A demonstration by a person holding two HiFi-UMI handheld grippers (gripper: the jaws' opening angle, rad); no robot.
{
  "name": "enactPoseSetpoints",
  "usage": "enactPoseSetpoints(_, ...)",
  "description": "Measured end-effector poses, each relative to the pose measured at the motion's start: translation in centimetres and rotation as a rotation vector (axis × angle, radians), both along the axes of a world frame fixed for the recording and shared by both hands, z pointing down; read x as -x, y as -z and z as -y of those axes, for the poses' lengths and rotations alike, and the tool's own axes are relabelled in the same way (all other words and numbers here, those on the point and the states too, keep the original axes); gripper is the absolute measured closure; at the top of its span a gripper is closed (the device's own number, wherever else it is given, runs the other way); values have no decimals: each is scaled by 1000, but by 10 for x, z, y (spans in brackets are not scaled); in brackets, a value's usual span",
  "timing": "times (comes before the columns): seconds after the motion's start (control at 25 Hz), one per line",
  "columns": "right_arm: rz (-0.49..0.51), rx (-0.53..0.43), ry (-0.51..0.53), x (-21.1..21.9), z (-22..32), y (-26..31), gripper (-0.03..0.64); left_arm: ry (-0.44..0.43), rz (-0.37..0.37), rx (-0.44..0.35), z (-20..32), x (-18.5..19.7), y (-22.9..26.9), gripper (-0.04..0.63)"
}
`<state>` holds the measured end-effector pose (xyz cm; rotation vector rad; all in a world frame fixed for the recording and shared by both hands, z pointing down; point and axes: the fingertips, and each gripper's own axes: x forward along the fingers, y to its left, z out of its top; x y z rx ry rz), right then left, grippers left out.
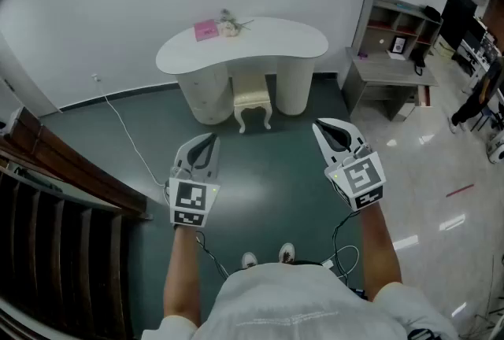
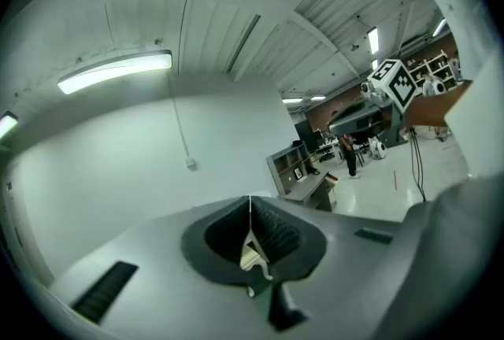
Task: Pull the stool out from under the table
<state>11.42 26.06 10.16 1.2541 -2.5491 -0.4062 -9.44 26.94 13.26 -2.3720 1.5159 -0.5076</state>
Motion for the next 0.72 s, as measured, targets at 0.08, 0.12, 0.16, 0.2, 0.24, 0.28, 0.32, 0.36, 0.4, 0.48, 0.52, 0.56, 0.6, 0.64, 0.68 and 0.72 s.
enactPoseSetpoints(0.08,1,-1,-2,-1,3,-1,603,0,2,0,2,-1,-2,577)
enactPoseSetpoints(0.12,2,-1,-3,-2,4,-2,603,0,4,1,4,-2,-2,577)
enactPoseSetpoints(0.16,5,0,-4,-3,6,-2,603,0,5,2,5,-2,-3,577)
enactPoseSetpoints(0.2,10,1,-5,-4,7,-3,603,1,6,3,6,-3,-4,577)
enactPoseSetpoints(0.24,19,3,-6,-5,9,-4,603,2,7,5,7,-3,-5,577)
enactPoseSetpoints(0.28,30,6,-6,-6,11,-4,603,4,8,7,9,-3,-6,577)
enactPoseSetpoints(0.32,42,11,-6,-7,13,-4,603,5,10,9,11,-3,-6,577)
enactPoseSetpoints(0.36,52,15,-7,-9,16,-5,603,6,12,10,13,-4,-7,577)
enactPoseSetpoints(0.4,59,17,-8,-10,18,-5,603,6,14,11,16,-5,-7,577)
enactPoseSetpoints(0.48,61,16,-11,-14,22,-7,603,5,17,12,21,-9,-9,577)
enactPoseSetpoints(0.52,56,13,-14,-17,24,-8,603,5,18,13,23,-11,-10,577)
enactPoseSetpoints(0.56,49,9,-17,-20,27,-8,603,5,18,14,26,-14,-11,577)
enactPoseSetpoints(0.6,42,6,-21,-25,30,-9,603,7,18,15,29,-16,-12,577)
enactPoseSetpoints(0.64,38,4,-24,-30,33,-9,603,9,17,15,33,-20,-12,577)
enactPoseSetpoints(0.68,36,5,-25,-35,36,-10,603,12,15,15,36,-24,-12,577)
enactPoseSetpoints(0.72,35,7,-25,-41,39,-11,603,15,13,15,39,-28,-13,577)
